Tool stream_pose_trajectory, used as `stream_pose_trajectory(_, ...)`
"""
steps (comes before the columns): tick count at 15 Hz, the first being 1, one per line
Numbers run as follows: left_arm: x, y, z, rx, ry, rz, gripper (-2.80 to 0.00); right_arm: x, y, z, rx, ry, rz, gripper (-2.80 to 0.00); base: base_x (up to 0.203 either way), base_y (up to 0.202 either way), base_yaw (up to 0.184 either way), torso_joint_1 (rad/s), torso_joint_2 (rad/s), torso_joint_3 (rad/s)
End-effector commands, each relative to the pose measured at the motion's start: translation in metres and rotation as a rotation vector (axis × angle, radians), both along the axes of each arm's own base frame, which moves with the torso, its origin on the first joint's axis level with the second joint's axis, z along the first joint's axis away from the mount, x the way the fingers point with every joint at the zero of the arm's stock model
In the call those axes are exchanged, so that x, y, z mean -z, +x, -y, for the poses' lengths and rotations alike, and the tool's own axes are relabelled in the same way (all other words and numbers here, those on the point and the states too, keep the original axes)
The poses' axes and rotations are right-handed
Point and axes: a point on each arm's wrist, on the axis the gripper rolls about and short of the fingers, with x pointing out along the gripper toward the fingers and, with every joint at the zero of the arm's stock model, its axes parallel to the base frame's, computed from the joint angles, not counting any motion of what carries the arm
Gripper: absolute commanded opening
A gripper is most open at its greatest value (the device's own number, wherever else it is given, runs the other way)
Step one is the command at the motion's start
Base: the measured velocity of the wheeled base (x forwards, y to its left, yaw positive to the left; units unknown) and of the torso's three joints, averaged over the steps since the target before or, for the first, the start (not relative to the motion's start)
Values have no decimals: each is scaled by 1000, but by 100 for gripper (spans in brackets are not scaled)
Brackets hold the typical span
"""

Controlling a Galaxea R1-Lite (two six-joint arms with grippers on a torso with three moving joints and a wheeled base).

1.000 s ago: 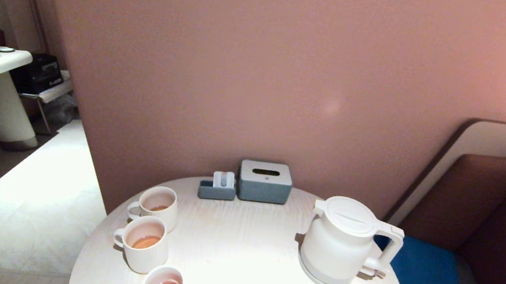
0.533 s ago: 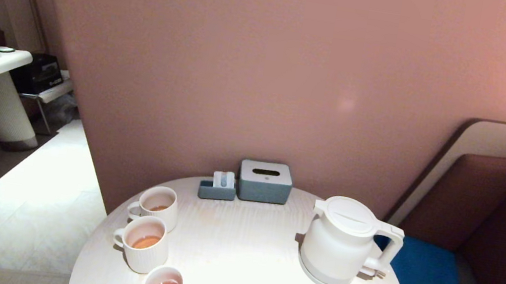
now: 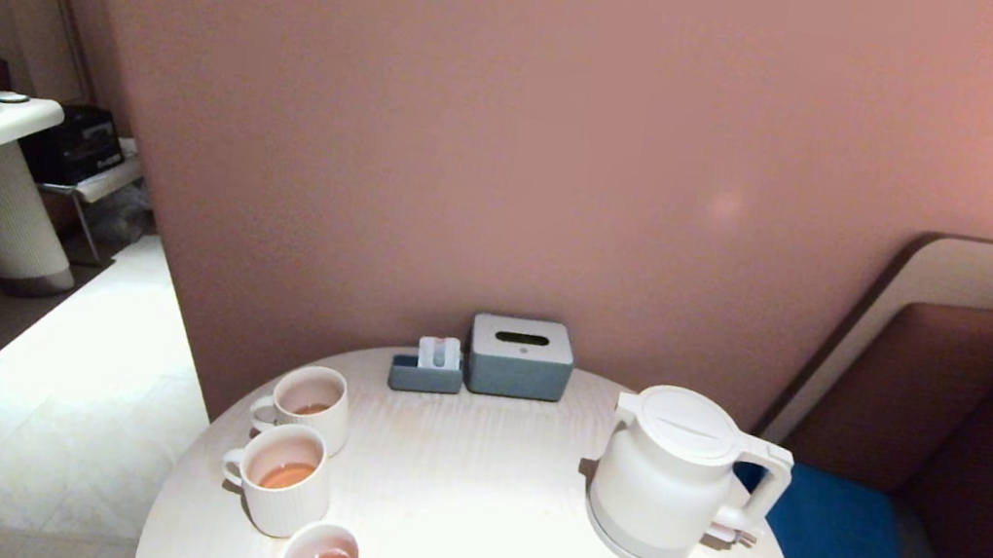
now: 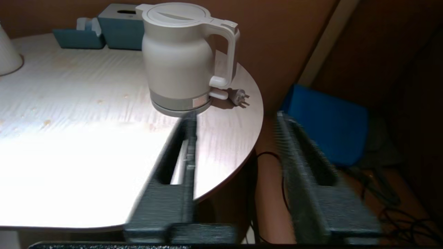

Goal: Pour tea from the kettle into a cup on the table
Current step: Pick up the cup

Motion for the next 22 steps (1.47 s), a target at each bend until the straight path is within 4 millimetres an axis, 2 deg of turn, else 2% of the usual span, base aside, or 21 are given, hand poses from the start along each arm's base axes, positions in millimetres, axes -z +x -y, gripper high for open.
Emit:
stream_pose_trajectory(1,0,0,0,-1,0,-1,-280,0,0,0,11,6,-1,-280,0,0,0,0,0,0)
stream_pose_trajectory(9,0,0,0,-1,0,-1,-280,0,0,0,21,22,-1,-280,0,0,0,-21,45,25)
stream_pose_trajectory(22,0,0,0,-1,0,-1,-280,0,0,0,21,22,-1,-280,0,0,0,-197,454,256)
